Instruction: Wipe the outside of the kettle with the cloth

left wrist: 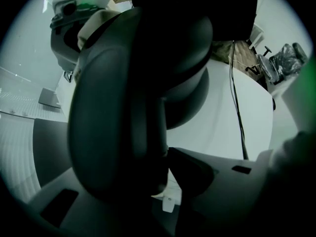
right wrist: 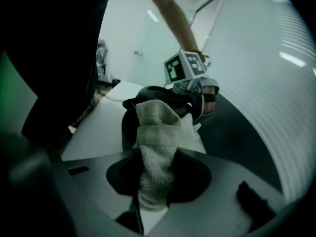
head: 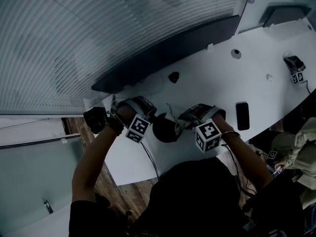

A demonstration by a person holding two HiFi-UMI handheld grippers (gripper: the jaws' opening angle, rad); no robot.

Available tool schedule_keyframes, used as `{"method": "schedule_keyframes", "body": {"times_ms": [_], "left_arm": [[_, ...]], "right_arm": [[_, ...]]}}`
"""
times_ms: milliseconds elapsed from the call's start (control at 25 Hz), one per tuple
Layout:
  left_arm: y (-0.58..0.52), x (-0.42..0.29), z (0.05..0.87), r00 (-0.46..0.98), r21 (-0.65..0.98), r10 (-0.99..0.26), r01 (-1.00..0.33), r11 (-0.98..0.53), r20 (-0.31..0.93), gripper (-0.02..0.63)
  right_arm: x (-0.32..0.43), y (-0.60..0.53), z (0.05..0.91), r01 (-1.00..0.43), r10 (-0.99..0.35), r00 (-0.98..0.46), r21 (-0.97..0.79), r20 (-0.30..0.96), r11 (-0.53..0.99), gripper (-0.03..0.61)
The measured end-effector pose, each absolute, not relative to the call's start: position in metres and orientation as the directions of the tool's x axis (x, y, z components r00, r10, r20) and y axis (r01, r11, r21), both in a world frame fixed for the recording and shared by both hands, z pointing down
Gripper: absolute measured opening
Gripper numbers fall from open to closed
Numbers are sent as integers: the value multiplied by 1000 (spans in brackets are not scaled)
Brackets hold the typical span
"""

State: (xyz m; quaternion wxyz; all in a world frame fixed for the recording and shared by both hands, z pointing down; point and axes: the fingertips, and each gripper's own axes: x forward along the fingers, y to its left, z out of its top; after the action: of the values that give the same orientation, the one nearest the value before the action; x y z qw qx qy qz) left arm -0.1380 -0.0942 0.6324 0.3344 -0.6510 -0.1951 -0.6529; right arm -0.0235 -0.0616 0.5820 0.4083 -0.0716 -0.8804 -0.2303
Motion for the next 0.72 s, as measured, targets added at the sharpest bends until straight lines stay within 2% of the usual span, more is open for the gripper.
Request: {"method": "schedule_keyframes", "body": {"times_ms": [160, 320, 520, 720], "left_arm": [[-99, -136, 635, 74, -217, -226, 661, -718, 971, 130], [-97, -115, 632, 98, -238, -238, 697, -676, 966, 132], [-99, -101, 633, 91, -210, -214, 741, -638, 973, 135], [-99, -101, 635, 94, -206, -205, 740, -641, 974, 134]], "right_arm": [[-30, -60, 592, 354, -38, -625, 327, 780, 876, 104], [-22, -52, 639, 399, 5, -547, 256, 837, 880, 104], [-7, -39, 708, 368, 105, -466, 85, 878, 926, 104], [-4, -33, 727, 299, 162, -487, -10, 858, 954, 104]]}}
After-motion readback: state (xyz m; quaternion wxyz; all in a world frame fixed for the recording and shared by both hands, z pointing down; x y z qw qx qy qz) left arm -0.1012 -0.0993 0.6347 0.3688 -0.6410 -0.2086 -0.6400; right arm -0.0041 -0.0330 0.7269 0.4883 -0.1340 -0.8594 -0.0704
